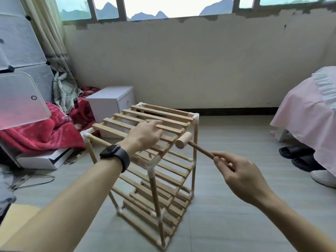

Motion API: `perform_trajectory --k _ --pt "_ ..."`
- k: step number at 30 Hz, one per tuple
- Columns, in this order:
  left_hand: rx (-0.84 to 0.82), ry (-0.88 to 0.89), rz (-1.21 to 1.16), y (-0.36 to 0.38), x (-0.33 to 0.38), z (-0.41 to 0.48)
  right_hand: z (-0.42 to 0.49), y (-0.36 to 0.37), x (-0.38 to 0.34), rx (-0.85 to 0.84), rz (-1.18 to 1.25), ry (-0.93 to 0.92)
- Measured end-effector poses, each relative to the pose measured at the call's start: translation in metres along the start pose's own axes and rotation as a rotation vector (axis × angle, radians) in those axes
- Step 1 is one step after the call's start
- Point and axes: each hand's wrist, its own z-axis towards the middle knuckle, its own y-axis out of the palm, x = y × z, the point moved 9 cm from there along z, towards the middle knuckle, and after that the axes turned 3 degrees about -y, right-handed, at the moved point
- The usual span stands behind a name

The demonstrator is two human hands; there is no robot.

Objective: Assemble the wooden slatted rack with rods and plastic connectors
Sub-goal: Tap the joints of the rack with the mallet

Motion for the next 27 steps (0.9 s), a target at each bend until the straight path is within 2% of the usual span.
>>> perform_trajectory --k 3,5,10,13,14,17,20,22,24,27 --pt "0.138 -0.003 0.089 -0.010 -0.036 -0.035 -0.005 0.020 -0.024 -0.105 0.036 -0.142" --pt "0.172 -0.014 0.083 -0.006 -0.054 -0.054 -0.005 0.027 -0.034 -0.121 0.006 -0.203" --pt "0.258 -0.033 0.016 0.008 -0.065 -0.066 -0.007 0.023 -0.067 0.041 0.136 -0.328" --pt "0.263 -0.042 0.036 0.008 -0.066 -0.062 -0.013 0.057 -0.074 -0.215 -0.113 -0.369" --pt "0.258 -0.038 0.049 0.008 -0.067 -0.062 -0.014 0.057 -0.076 -0.197 -0.148 -0.393" --pt "0.244 -0.027 0.066 0.008 -0.067 -0.065 -0.017 0.041 -0.084 -0.026 -0.052 -0.426" --pt "0.249 -0.032 0.039 0.008 -0.066 -0.065 -0.015 0.051 -0.078 -0.153 -0.230 -0.361" --pt "0.247 -0.031 0.028 0.009 -0.067 -0.064 -0.010 0.045 -0.075 -0.174 -0.227 -0.295" --pt "0.249 -0.030 0.037 0.009 -0.068 -0.063 0.002 0.035 -0.075 -0.186 0.017 -0.161" --pt "0.248 -0.035 0.052 0.010 -0.071 -0.059 0.011 0.040 -0.080 -0.338 0.558 0.161"
